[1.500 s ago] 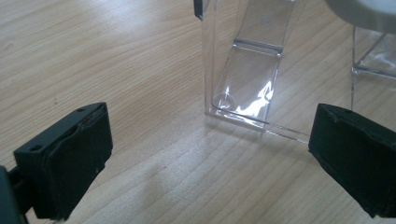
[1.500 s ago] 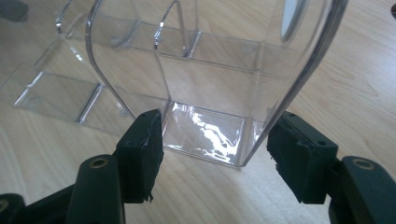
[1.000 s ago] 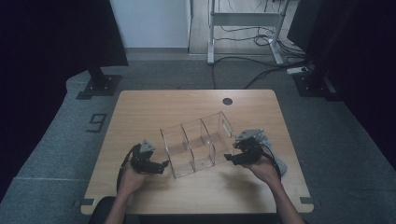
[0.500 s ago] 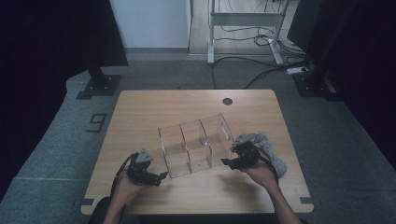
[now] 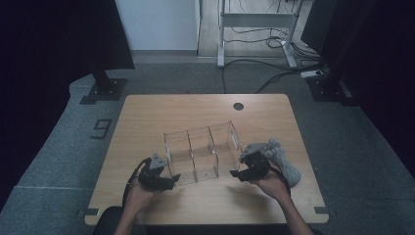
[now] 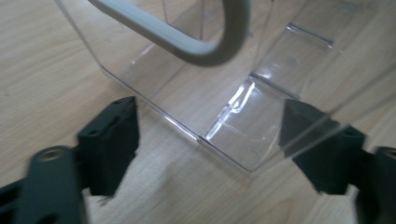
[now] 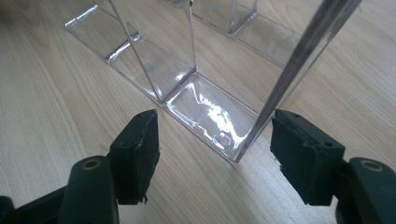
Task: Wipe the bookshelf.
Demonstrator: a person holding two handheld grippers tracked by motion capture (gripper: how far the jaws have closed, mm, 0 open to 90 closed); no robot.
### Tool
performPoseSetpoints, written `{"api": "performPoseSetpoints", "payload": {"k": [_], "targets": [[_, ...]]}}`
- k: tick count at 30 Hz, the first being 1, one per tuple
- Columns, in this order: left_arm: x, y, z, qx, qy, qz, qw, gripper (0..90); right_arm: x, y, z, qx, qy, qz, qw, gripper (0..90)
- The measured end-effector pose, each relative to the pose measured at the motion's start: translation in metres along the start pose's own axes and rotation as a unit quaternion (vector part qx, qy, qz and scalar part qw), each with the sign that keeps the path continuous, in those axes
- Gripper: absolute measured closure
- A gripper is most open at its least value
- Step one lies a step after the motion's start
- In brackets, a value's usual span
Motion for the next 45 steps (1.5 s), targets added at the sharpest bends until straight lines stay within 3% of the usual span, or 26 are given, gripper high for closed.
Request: {"api": "performPoseSetpoints", "payload": {"k": [4,8,16,21,31,36,45], "targets": [[0.001,0.0,0.001,-0.001,-0.004,-0.001,1.0,28.8,-0.002,0.001,-0.002,-0.002,0.002,0.001,1.0,31.7],[-0.002,-0.001,0.006,-0.001,-0.024,0.001,0.9997,36.9,-0.008,0.001,-0.01,0.007,0.015,-0.003,0.9999,29.3],[-0.003,-0.003,0.024,-0.023,-0.035,0.004,0.9991,40.7,-0.025,0.006,-0.04,0.031,0.07,-0.004,0.9971,23.9],[-0.003,-0.005,0.03,-0.03,-0.039,0.007,0.9988,44.0,-0.041,0.012,-0.06,0.044,0.116,-0.004,0.9923,22.8],[-0.001,-0.009,0.039,-0.038,-0.049,0.012,0.998,49.6,-0.07,0.024,-0.087,0.074,0.178,-0.005,0.9813,22.6],[0.0,-0.012,0.044,-0.044,-0.053,0.013,0.9976,52.0,-0.069,0.037,-0.095,0.088,0.186,0.013,0.9785,22.0],[0.001,-0.02,0.049,-0.05,-0.071,0.004,0.9962,52.5,-0.044,0.059,-0.106,0.118,0.178,0.045,0.9759,25.8]]}}
Point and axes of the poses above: each handheld gripper's, and its own axes: x roughly forward along the jaws, y roughly out of its underside, z roughly to its left, the point moved 4 cm from there along x, roughly forward along the jaws, and after that the axes turned 7 degrees about y, right-handed, at the moved point
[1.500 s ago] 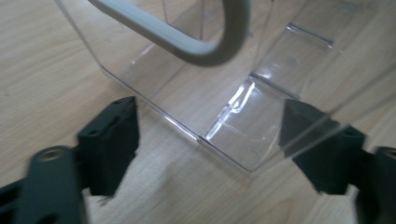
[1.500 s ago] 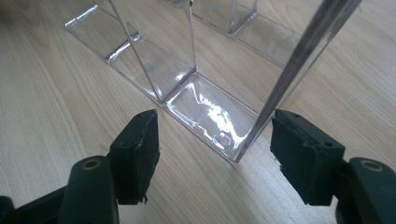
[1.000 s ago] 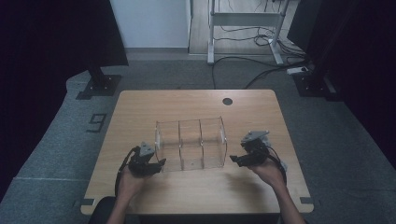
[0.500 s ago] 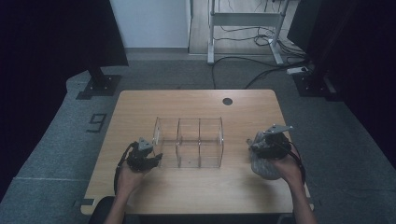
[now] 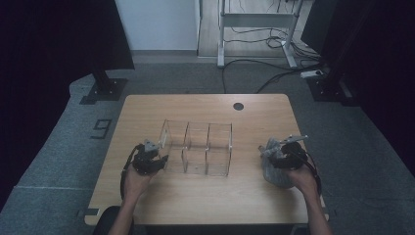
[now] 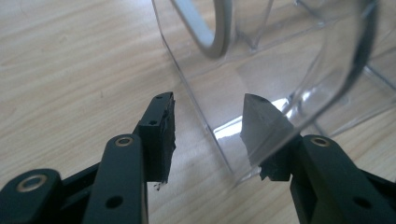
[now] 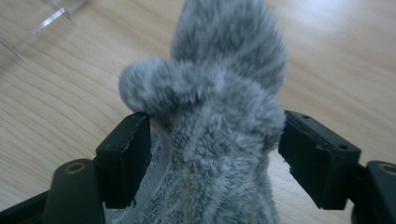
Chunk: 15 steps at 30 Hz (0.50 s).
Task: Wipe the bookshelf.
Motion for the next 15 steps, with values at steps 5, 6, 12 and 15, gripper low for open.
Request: {"api": "performPoseSetpoints", "payload": {"k": [5,6,12,15], "targets": [[0.002,-0.005,-0.001,0.002,-0.003,-0.009,1.0,58.5,0.01,0.005,0.003,-0.003,-0.003,0.009,1.0,31.2],[0.002,-0.005,-0.002,0.002,-0.002,-0.01,0.9999,61.3,0.011,0.006,0.004,-0.003,-0.002,0.01,0.9999,32.6],[0.002,-0.006,-0.002,0.006,0.0,-0.006,1.0,70.8,0.015,0.009,0.005,-0.004,0.002,0.029,0.9996,43.0],[0.002,-0.006,0.001,0.006,-0.007,-0.004,1.0,73.2,0.016,0.011,0.004,-0.003,-0.002,0.038,0.9993,49.1]]}}
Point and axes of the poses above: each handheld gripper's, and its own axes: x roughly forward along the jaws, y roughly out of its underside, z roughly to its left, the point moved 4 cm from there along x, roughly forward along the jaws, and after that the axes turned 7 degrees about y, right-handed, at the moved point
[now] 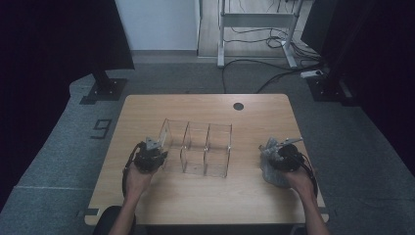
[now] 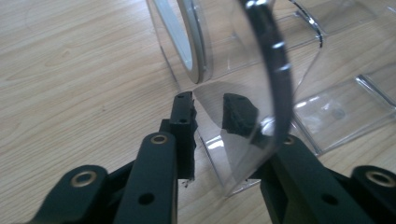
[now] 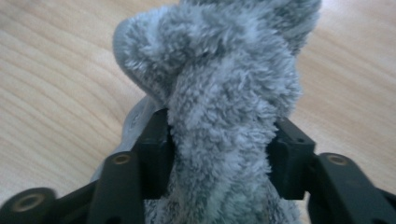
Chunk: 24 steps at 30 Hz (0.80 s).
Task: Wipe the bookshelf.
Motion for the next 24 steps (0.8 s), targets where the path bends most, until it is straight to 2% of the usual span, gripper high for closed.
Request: {"api": "performPoseSetpoints", "payload": {"k": [9,18,24], "targets": [[-0.005,0.004,0.012,-0.019,0.009,-0.003,0.9998,80.7,0.001,0.0,0.005,-0.013,-0.005,0.01,0.9998,56.6],[-0.009,0.007,0.02,-0.023,0.018,-0.002,0.9996,85.7,-0.001,0.001,0.005,-0.013,-0.012,0.01,0.9998,62.4],[-0.009,0.009,0.023,-0.031,0.027,-0.011,0.9991,86.8,-0.004,0.0,0.005,-0.013,-0.012,0.005,0.9998,65.1]]}}
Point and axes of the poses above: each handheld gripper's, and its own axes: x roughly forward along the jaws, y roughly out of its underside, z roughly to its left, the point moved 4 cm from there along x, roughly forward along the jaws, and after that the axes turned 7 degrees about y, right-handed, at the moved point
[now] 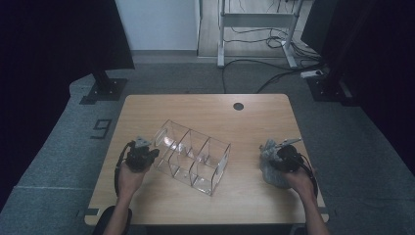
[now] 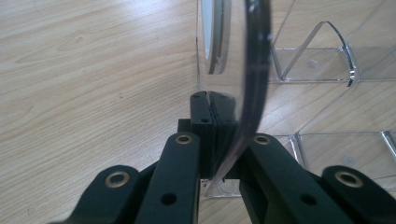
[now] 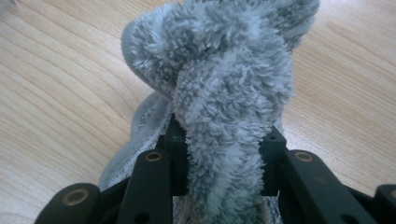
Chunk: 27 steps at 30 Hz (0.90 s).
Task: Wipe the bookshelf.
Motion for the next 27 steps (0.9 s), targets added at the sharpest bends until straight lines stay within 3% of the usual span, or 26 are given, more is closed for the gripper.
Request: {"api": "performPoseSetpoints", "payload": {"k": [5,11,20,27], "targets": [[0.0,0.0,0.0,0.004,-0.004,-0.001,1.0,86.8,-0.01,-0.004,0.007,-0.004,-0.008,-0.016,0.9998,65.7],[0.001,0.0,-0.001,0.009,-0.008,-0.002,0.9999,86.8,-0.027,-0.017,0.022,-0.017,-0.025,-0.053,0.9981,65.7],[0.0,0.0,-0.001,0.008,-0.004,-0.001,1.0,86.6,-0.043,-0.037,0.047,-0.029,-0.062,-0.098,0.9928,65.1],[0.001,-0.001,-0.001,0.01,-0.008,0.001,0.9999,86.6,-0.046,-0.056,0.07,-0.043,-0.088,-0.122,0.9877,65.1]]}}
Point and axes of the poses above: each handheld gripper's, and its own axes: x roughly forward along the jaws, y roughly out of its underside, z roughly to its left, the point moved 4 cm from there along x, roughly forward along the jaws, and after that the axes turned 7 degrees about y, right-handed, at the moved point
